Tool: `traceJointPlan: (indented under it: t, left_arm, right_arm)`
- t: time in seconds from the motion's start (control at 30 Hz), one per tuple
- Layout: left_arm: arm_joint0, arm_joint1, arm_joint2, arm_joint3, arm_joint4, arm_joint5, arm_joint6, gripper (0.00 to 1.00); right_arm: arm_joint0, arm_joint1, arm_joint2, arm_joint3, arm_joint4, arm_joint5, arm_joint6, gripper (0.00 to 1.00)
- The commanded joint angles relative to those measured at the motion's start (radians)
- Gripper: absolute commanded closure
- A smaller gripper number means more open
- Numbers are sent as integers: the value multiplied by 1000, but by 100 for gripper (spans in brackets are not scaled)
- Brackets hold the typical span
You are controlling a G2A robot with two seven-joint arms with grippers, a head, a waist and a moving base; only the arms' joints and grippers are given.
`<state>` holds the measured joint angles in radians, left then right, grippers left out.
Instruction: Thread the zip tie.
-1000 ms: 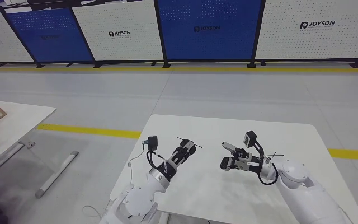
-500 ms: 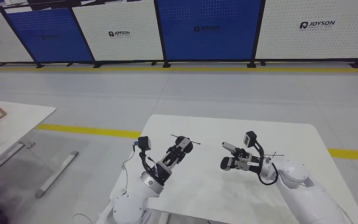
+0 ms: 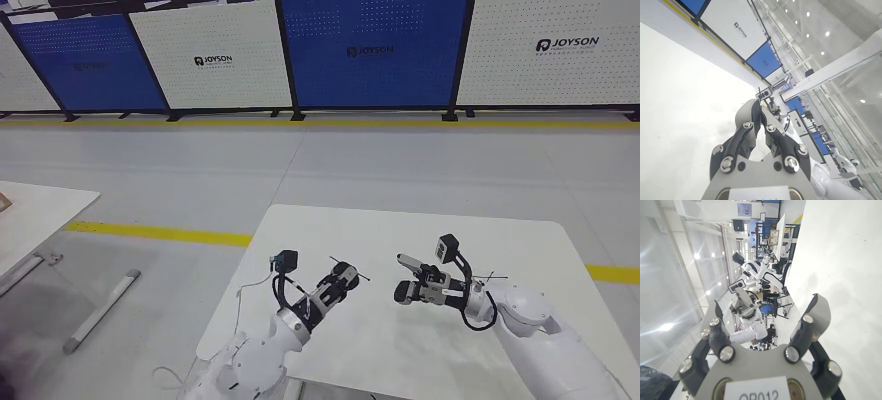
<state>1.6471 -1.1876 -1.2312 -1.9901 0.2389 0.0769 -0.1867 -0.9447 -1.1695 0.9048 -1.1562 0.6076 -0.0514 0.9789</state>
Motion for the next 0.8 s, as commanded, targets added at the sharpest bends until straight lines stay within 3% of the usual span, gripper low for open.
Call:
traceJointPlan:
  t: [0.0,0.13,0.2,0.7,0.77]
  left_arm:
    - [-23,-5,23,47,-4,20,11,100]
    - [-73,-15,60,142,-21,38,51,100]
    - [-100,-21,79,196,9,52,106,100]
    - [-102,-23,81,203,5,54,114,100]
    - [-103,-20,79,208,24,38,89,100]
  right_arm:
    - [0,0,0,0,0,0,0,0]
    - [0,0,0,0,0,0,0,0]
    - [0,0,0,0,0,0,0,0]
    - [0,0,0,0,0,0,0,0]
    - [0,0,0,0,0,0,0,0]
